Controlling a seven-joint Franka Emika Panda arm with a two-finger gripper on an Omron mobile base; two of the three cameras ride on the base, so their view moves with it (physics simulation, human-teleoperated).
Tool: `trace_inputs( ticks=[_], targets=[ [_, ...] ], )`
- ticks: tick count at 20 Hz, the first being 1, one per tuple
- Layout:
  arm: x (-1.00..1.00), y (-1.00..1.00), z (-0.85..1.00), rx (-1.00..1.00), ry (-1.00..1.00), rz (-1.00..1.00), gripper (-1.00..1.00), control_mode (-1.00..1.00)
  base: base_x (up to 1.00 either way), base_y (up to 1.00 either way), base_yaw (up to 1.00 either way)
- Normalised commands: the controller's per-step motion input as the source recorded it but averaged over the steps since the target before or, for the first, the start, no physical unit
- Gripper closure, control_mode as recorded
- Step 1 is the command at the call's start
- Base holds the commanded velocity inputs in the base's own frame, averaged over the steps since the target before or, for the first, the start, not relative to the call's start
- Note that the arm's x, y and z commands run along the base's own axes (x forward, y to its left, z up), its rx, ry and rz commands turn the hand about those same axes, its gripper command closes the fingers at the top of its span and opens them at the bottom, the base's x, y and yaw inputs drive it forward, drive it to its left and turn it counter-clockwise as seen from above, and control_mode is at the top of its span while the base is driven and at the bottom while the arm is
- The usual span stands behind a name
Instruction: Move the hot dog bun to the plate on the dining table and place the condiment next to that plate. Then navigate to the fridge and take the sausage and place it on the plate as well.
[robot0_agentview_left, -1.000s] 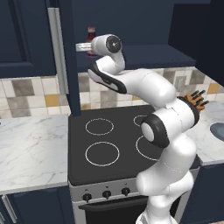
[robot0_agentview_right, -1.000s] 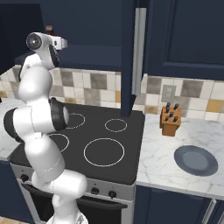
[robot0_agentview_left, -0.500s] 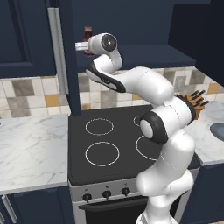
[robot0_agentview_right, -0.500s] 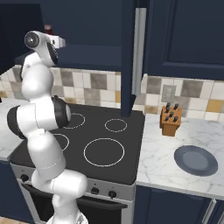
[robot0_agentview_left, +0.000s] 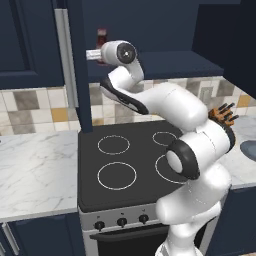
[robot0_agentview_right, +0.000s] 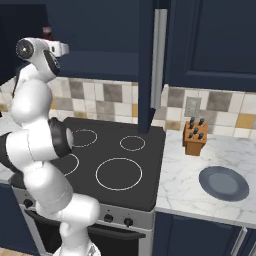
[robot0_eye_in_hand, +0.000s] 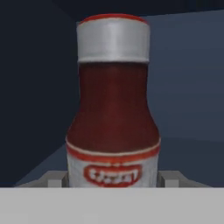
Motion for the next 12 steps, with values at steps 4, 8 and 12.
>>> trace_inputs(
  ticks=[4,8,12],
  targets=[
    [-0.95,0.00,0.00,0.00,-0.14,0.00,1.00,-1.00,0.00,0.00,0.00],
    [-1.00,-0.15,0.00,0.01,-0.14,0.00,1.00,-1.00,0.00,0.00,0.00],
    [-1.00,-0.21,0.01,0.03,-0.07,0.00,1.00,-1.00,0.00,0.00,0.00]
  ],
)
